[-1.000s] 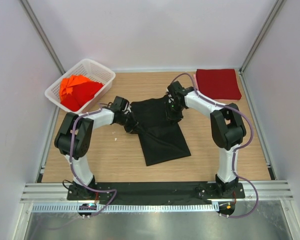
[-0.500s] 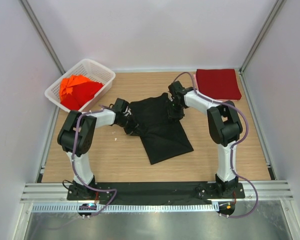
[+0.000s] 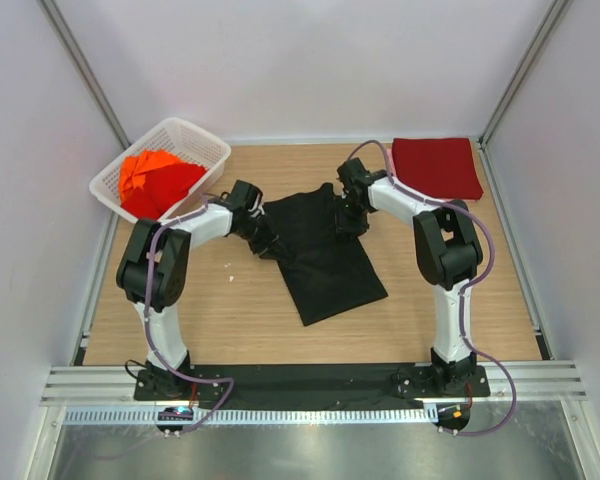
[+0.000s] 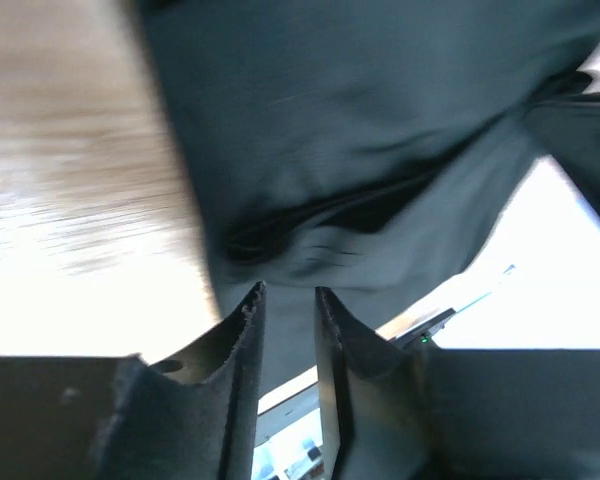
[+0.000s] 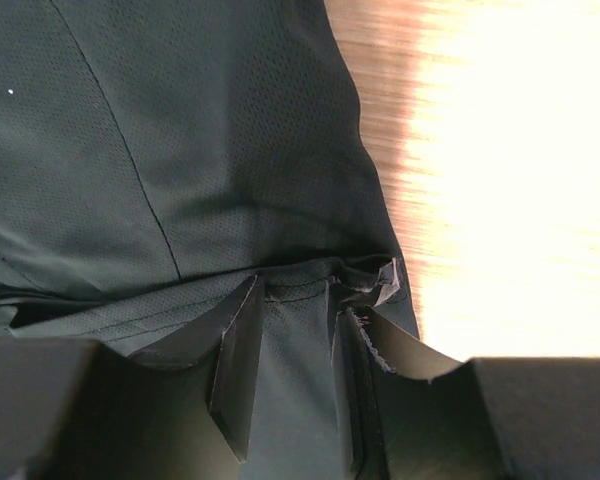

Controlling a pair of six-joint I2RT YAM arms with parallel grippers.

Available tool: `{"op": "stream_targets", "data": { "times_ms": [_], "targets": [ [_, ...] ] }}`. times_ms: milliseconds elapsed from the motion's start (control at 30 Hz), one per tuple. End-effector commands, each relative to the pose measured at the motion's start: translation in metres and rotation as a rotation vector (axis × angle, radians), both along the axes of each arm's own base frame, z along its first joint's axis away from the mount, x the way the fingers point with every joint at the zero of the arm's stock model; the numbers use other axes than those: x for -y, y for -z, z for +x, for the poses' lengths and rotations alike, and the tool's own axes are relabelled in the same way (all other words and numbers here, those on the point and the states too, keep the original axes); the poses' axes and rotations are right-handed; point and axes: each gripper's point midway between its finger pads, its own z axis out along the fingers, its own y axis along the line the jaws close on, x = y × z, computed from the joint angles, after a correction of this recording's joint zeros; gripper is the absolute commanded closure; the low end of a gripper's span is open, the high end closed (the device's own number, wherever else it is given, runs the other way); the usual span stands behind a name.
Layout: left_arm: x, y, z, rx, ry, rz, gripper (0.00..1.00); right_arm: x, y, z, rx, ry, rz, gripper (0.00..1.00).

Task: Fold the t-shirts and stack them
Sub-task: Fold the tshirt

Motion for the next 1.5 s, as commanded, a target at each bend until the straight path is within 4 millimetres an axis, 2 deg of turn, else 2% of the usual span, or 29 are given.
{"op": "stream_targets", "data": {
  "times_ms": [0,67,100,233,267,333,367,400,467,600,700,800,833,900,933,1033,1100,1133,1267,1300,1367,1400,1467],
  "targets": [
    [0.0,-0.041,0.019,0.121,0.047,0.013,0.71,0.001,-0.039,0.009,0.069,-0.023,0.023,0.6],
    [0.004,-0.056,0.023,0.145,0.055,-0.011,0.71,-0.001,-0.048,0.005,0.063,-0.031,0.037,0.59],
    [0.006,-0.058,0.024,0.146,0.057,-0.02,0.71,-0.001,-0.056,0.005,0.073,-0.03,0.049,0.59],
    [0.014,-0.059,0.017,0.134,0.065,-0.09,0.75,-0.001,-0.066,-0.008,0.052,-0.043,0.08,0.57],
    [0.019,-0.056,0.006,0.1,0.072,-0.127,0.75,0.001,-0.068,-0.009,0.046,-0.042,0.098,0.57],
    [0.032,-0.057,0.007,0.132,0.086,-0.181,0.76,0.003,-0.075,-0.011,0.051,-0.035,0.13,0.57],
    [0.037,-0.059,0.007,0.13,0.081,-0.207,0.77,0.011,-0.07,-0.015,0.032,-0.018,0.137,0.57],
    [0.045,-0.055,0.001,0.114,0.096,-0.227,0.78,0.01,-0.071,-0.019,0.017,-0.023,0.174,0.57],
    [0.057,-0.056,0.004,0.128,0.101,-0.262,0.78,0.015,-0.07,-0.026,0.006,-0.018,0.199,0.57],
    [0.063,-0.033,0.012,0.099,0.098,-0.241,0.79,0.035,-0.061,-0.039,-0.033,0.022,0.207,0.57],
    [0.058,-0.004,0.023,0.071,0.077,-0.176,0.8,0.047,-0.049,-0.06,-0.073,0.055,0.206,0.56],
    [0.051,0.017,0.022,0.026,0.094,-0.107,0.8,0.051,-0.047,-0.072,-0.085,0.065,0.21,0.56],
    [0.047,0.027,0.02,0.016,0.116,-0.08,0.8,0.052,-0.04,-0.082,-0.11,0.074,0.209,0.56],
    [0.043,0.029,0.019,0.006,0.131,-0.051,0.8,0.053,-0.042,-0.091,-0.11,0.081,0.221,0.55],
    [0.04,0.029,0.018,0.02,0.153,-0.04,0.79,0.055,-0.036,-0.099,-0.124,0.085,0.215,0.55],
    [0.031,0.02,0.017,0.047,0.178,0.011,0.73,0.059,-0.034,-0.115,-0.137,0.083,0.209,0.55],
    [0.028,0.004,0.018,0.099,0.222,0.021,0.68,0.061,-0.034,-0.121,-0.14,0.081,0.205,0.53],
    [0.026,-0.002,0.014,0.095,0.236,0.03,0.6,0.063,-0.036,-0.126,-0.139,0.084,0.207,0.52],
    [0.023,-0.04,0.013,0.184,0.289,0.022,0.45,0.061,-0.034,-0.14,-0.161,0.077,0.231,0.48],
    [0.025,-0.058,0.012,0.219,0.299,0.0,0.42,0.057,-0.033,-0.144,-0.176,0.07,0.255,0.47],
    [0.024,-0.074,0.007,0.241,0.307,-0.016,0.39,0.053,-0.028,-0.152,-0.197,0.066,0.293,0.47],
    [0.024,-0.09,0.004,0.272,0.313,-0.029,0.38,0.049,-0.027,-0.154,-0.21,0.072,0.319,0.47],
    [0.019,-0.098,-0.008,0.271,0.324,-0.035,0.37,0.043,-0.02,-0.162,-0.233,0.076,0.359,0.47]
  ]
}}
